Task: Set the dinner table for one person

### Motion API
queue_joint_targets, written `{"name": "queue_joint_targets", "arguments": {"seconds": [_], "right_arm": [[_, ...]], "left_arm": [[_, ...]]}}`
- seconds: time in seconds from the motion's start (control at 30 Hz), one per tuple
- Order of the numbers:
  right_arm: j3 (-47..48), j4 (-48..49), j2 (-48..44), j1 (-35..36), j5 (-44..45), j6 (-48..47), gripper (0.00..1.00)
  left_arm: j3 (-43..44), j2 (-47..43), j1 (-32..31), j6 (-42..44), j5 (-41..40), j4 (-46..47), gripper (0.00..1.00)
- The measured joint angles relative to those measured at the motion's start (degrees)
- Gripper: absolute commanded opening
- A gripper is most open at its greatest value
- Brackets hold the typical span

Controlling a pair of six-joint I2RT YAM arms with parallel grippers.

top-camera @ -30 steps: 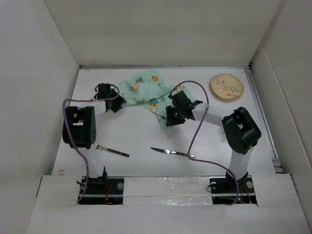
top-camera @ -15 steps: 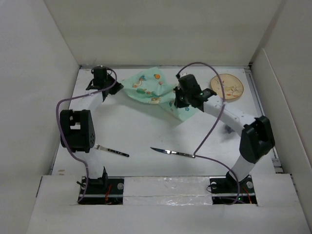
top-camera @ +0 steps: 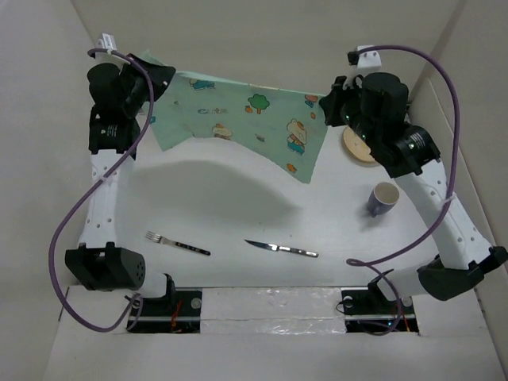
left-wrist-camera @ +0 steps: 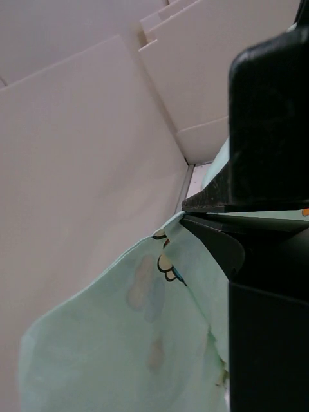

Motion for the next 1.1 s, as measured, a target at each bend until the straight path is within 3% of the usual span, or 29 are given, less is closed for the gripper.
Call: {"name": "queue_joint_targets", "arguments": {"seconds": [0.13,0.4,0.57,0.63,0.7,0.73,0.9,1.1], "right_arm": [[6.29,0.17,5.92,-1.77,0.13,-2.01,0.00],[37.13,-1.86,35.71,-8.81,-3.08,-2.60,0.00],[38.64,-2.86,37.40,-10.16,-5.84,-2.10,0.00],[31.54,-0.81,32.54,-10.12,-6.29,-2.05,0.00],[21.14,1.55,25.73,-10.10,-6.78,-2.14,0.00],[16.81,2.38,22.91,-10.10,-6.95,-1.92,0.00],[-10.67,10.10,9.60,-9.35,-7.91,-0.55,0.00],[-34.14,13.51,9.18,-9.05,-8.41,2.91,0.00]], "left_arm": [[4.35,2.86,0.07,-0.24,-0.13,-0.22,0.00],[23.47,21.24,0.90,-2.93,-2.29,-4.04,0.00],[25.59,22.91,0.59,-3.41,-2.47,-4.57,0.00],[18.43,18.60,0.26,-2.67,-3.30,-2.91,0.00],[3.06,9.64,-0.39,-2.19,-3.72,-0.44,0.00],[0.85,8.24,-0.52,-2.16,-3.67,-0.79,0.00],[-27.71,-6.51,-1.86,-2.21,-4.72,5.66,0.00],[-49.53,-8.66,-2.36,-3.56,-2.97,8.59,0.00]]}}
